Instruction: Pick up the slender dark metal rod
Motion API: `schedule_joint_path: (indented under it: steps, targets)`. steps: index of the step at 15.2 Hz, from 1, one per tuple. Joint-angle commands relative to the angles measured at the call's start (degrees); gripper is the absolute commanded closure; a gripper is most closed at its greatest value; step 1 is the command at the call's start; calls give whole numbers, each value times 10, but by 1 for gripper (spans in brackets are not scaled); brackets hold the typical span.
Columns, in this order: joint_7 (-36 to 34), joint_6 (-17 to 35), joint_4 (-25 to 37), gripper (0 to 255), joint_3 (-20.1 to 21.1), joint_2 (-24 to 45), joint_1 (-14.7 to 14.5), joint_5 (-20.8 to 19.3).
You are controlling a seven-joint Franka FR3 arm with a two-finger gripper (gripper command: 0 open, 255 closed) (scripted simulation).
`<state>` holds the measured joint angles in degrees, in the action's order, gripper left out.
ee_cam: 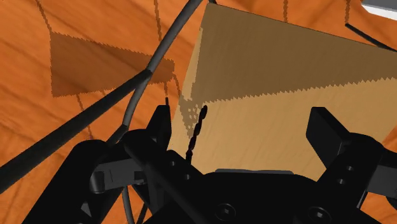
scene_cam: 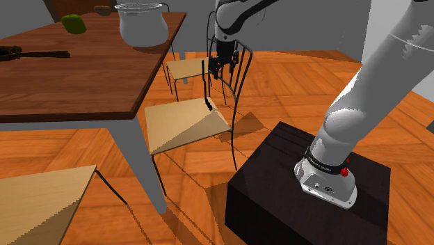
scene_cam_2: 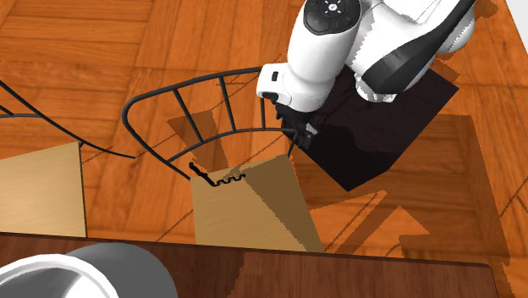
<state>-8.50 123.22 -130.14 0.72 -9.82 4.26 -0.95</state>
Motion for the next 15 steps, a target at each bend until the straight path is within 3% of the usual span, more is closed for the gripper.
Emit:
schedule_joint_path:
  steps: [1,15]
  targets:
    - [-10,19,24,0,-2,48,3,2]
    - [-50,75,249,0,-23,362,30,39]
